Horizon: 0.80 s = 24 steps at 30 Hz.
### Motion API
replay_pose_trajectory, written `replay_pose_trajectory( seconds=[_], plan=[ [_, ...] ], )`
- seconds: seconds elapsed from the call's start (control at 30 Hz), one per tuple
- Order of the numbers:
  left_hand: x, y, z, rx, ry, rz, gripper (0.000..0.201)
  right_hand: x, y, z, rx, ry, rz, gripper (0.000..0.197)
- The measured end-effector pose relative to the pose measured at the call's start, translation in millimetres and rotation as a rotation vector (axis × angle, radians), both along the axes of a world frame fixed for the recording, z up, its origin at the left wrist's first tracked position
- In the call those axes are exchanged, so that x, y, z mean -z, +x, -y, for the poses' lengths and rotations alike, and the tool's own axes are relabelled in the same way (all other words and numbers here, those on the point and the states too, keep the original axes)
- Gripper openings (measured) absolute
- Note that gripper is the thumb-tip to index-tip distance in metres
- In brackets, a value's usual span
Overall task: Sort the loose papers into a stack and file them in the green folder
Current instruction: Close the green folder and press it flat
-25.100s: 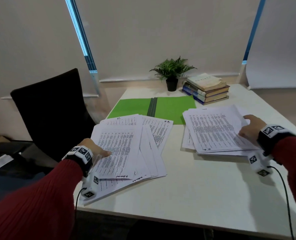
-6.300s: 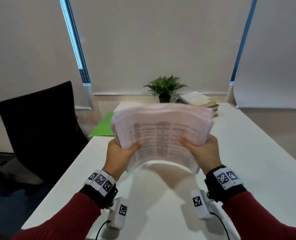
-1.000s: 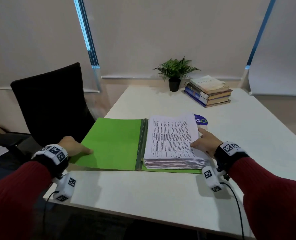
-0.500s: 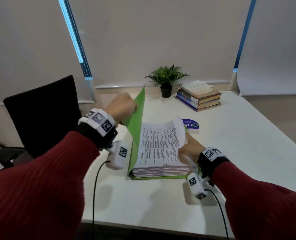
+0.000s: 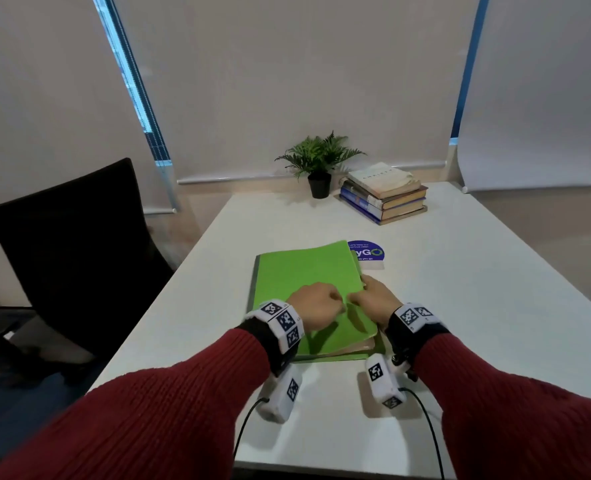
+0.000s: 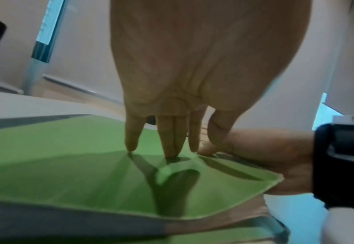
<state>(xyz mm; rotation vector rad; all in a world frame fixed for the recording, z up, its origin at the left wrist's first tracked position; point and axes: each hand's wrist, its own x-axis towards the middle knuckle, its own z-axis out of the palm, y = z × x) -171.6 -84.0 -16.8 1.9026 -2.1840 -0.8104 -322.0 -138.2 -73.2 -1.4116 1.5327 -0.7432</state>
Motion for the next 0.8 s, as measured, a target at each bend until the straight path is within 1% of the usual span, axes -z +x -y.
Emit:
replay_pose_trajectory(
  seconds=[0.03,0.1,0.17,0.27,0.33,0.4,0.47,0.53,0.63,0.73,0.8],
  plan=[
    [1.6,5.6,-3.3,0.009,-0.002,-0.018,0.039,5.6,-0.2,0.4,-0.024,-0.045,-0.038,0.034],
    [7.1,20.1,-12.9,0.017,-0.006,-0.016,0.047,7.4,5.7,-3.8,-0.048,-0.067,-0.054,0.052],
    [17.0,34.1,-22.6,0.009,-0.008,0.083,0.061,9.2,16.2,-4.0,0.0,-0.046,-0.156,0.059],
    [32.3,51.9,-37.2,-0.069,0.042,0.274,0.081,5.6,30.7,-8.8,0.093,0.007,-0.407,0.048],
    [40.6,57.7,-43.5,-0.094,0.052,0.351,0.087,4.6,36.9,-10.4,0.098,0.013,-0.474,0.044],
    [47.5,58.1,-46.8,-0.093,0.049,0.387,0.087,4.7,41.1,-11.7,0.098,0.013,-0.52,0.043],
    [51.8,57.1,-46.7,-0.112,0.038,0.381,0.083,4.0,42.8,-17.0,0.08,0.005,-0.559,0.045],
    [52.0,55.5,-47.5,-0.111,0.045,0.371,0.085,2.7,39.8,-25.5,0.065,-0.006,-0.598,0.046],
    [52.7,51.8,-54.0,-0.082,0.04,0.353,0.089,0.7,25.8,-42.8,0.037,-0.013,-0.553,0.046],
    [58.4,50.0,-58.5,-0.08,0.017,0.35,0.086,1.1,13.0,-71.6,0.01,-0.036,-0.437,0.059],
    [61.4,47.4,-56.6,-0.085,0.005,0.355,0.085,-0.2,8.1,-98.0,0.032,-0.139,-0.345,0.067]
  ],
)
